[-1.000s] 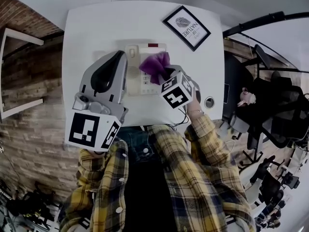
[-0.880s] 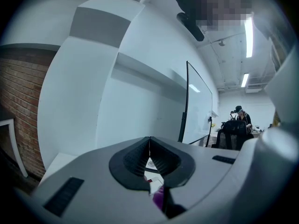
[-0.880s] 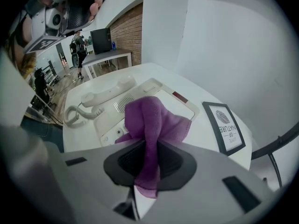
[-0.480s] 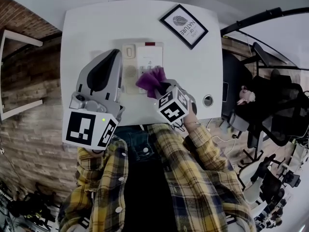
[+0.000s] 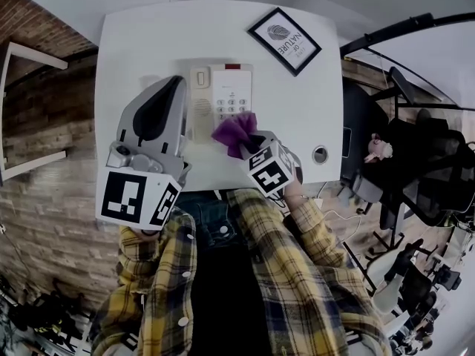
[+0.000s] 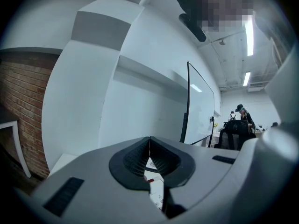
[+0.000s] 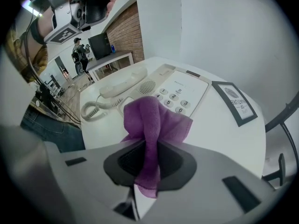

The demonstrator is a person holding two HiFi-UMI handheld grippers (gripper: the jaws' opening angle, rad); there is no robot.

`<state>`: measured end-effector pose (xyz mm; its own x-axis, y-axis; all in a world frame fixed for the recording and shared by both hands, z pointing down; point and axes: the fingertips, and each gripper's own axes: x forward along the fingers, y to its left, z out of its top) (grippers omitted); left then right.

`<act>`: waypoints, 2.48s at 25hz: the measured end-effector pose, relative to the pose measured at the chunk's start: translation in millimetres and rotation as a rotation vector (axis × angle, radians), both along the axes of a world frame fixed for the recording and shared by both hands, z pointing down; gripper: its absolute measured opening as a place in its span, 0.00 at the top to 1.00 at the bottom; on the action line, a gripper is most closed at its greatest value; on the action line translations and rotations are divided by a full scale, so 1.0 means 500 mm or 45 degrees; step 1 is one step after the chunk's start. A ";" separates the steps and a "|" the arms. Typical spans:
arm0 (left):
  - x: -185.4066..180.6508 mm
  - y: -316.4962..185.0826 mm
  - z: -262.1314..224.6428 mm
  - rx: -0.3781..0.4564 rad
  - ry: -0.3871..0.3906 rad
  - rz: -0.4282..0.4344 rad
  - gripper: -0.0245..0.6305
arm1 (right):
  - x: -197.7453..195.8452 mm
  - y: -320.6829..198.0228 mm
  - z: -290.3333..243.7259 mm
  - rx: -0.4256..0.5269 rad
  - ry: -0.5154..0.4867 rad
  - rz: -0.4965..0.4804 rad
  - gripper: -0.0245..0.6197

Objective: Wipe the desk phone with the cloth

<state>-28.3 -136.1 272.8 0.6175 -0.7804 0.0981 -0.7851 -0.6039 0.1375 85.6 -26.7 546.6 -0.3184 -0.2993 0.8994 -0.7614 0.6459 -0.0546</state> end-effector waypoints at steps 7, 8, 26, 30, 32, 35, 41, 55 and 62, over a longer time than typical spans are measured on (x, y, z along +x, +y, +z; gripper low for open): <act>0.000 0.004 -0.013 0.023 0.003 0.001 0.94 | 0.008 0.017 -0.008 -0.009 -0.011 0.013 0.87; 0.002 0.005 -0.015 0.026 0.003 0.004 0.94 | 0.008 0.017 -0.013 -0.006 -0.023 0.023 0.87; -0.001 0.014 -0.051 0.074 0.018 0.024 0.94 | -0.034 -0.154 -0.395 0.505 -0.450 0.127 0.87; 0.003 0.019 -0.059 0.077 0.023 0.037 0.94 | -0.049 -0.171 -0.506 0.671 -0.580 0.135 0.87; 0.009 0.019 -0.061 0.079 0.026 0.048 0.94 | -0.053 -0.177 -0.554 0.752 -0.646 0.135 0.87; 0.018 0.021 -0.062 0.076 0.030 0.068 0.94 | -0.053 -0.178 -0.610 0.857 -0.715 0.145 0.87; 0.035 0.025 -0.065 0.073 0.028 0.104 0.94 | -0.041 -0.167 -0.665 0.958 -0.803 0.185 0.87; 0.064 0.021 -0.074 0.096 0.001 0.161 0.94 | -0.017 -0.162 -0.649 0.976 -0.814 0.214 0.87; 0.067 0.026 -0.100 0.163 0.024 0.190 0.94 | -0.025 -0.161 -0.645 0.981 -0.811 0.196 0.87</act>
